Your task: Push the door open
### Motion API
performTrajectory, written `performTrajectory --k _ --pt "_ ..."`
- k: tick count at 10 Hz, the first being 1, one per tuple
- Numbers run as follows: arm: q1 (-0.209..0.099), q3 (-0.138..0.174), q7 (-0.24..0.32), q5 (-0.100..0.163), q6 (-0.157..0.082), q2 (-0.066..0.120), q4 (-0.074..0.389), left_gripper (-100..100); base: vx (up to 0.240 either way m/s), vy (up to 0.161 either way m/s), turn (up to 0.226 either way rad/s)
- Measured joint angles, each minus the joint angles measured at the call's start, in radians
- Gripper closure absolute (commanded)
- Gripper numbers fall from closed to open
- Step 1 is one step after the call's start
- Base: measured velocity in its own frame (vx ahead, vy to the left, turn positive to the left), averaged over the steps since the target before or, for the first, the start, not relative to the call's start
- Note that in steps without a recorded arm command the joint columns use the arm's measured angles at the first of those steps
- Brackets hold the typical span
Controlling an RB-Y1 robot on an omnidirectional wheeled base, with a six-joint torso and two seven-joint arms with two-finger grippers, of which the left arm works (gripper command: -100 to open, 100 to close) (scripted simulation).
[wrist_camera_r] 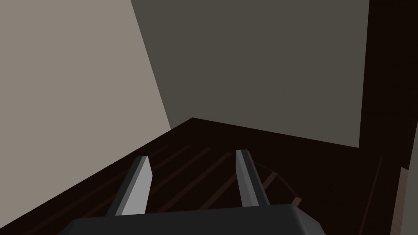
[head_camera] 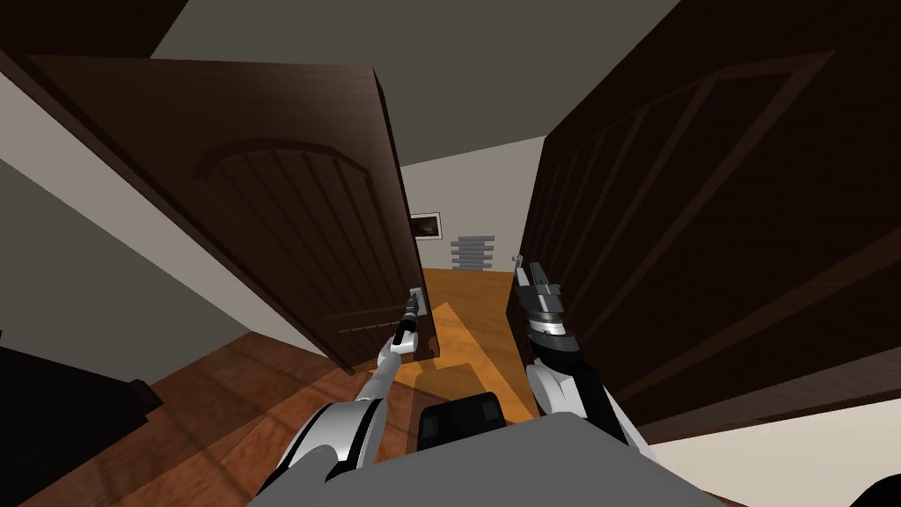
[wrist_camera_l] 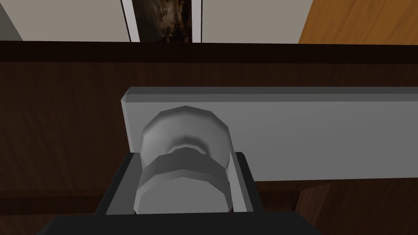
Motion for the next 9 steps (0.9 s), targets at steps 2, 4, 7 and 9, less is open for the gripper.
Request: performTrajectory --k 2,4,7,9 --pt "0.008 0.003 -0.001 0.001 0.002 0.0 0.001 100 0.125 -0.056 0.034" --pt "0.012 0.013 -0.004 0.006 0.008 0.004 0.002 100 0.176 -0.073 0.054" --pt "-0.005 0.032 -0.004 0.014 -0.013 0.019 0.029 100 0.153 -0.06 0.035" --pt "-0.003 0.046 -0.012 0.02 -0.006 0.025 0.022 100 0.189 -0.076 0.045"
